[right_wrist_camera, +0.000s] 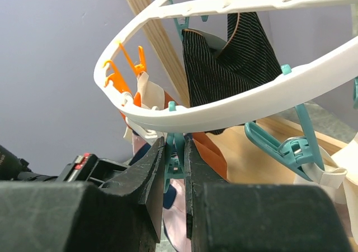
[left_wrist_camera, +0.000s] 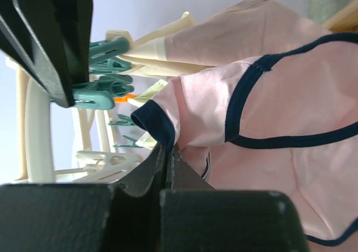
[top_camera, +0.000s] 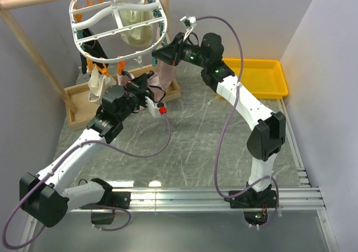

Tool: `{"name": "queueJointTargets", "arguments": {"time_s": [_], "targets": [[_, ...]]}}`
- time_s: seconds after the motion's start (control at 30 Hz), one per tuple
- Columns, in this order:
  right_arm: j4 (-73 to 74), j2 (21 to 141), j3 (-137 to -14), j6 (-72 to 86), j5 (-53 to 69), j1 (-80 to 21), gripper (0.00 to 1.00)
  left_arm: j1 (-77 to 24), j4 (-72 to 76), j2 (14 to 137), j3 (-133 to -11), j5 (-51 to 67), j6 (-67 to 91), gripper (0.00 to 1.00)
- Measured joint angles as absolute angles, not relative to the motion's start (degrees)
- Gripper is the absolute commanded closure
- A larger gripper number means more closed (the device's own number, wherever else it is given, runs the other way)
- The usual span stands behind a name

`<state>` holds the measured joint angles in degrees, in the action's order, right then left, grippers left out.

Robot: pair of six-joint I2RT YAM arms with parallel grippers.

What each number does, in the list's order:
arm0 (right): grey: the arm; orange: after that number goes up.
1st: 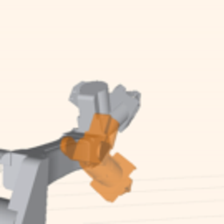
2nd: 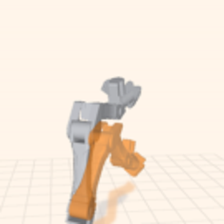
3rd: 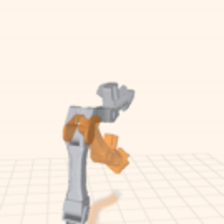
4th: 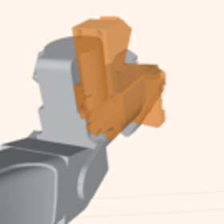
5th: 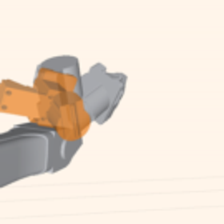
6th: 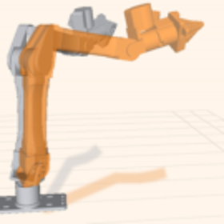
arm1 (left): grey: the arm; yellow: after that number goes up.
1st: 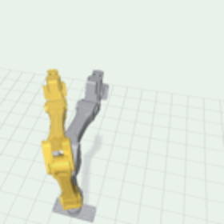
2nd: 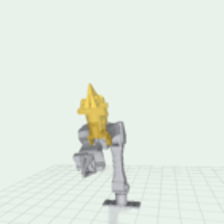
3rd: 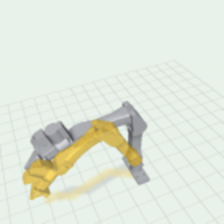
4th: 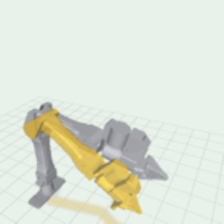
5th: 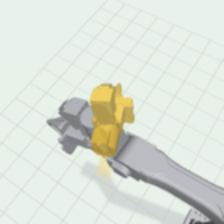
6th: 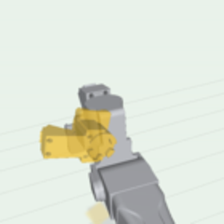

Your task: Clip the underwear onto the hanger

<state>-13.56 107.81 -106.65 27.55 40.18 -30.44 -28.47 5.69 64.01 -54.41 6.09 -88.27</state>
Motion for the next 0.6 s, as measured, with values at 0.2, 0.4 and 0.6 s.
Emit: {"name": "queueJointTargets", "arguments": {"time_s": [0.2, 0.4, 0.6], "targets": [[-12.7, 107.3, -106.3, 26.6, 39.6, -30.4, 1.00, -29.9, 7.1, 64.4, -54.3, 4.1, -90.9, 1.00], [-12.4, 105.8, -104.9, 25.4, 38.8, -30.5, 1.00, -30.5, 7.0, 66.6, -54.8, 3.1, -91.2, 1.00], [-12.6, 105.0, -103.5, 23.8, 37.1, -30.9, 1.00, -30.5, 6.1, 68.2, -56.3, 2.6, -91.2, 1.00]]}}
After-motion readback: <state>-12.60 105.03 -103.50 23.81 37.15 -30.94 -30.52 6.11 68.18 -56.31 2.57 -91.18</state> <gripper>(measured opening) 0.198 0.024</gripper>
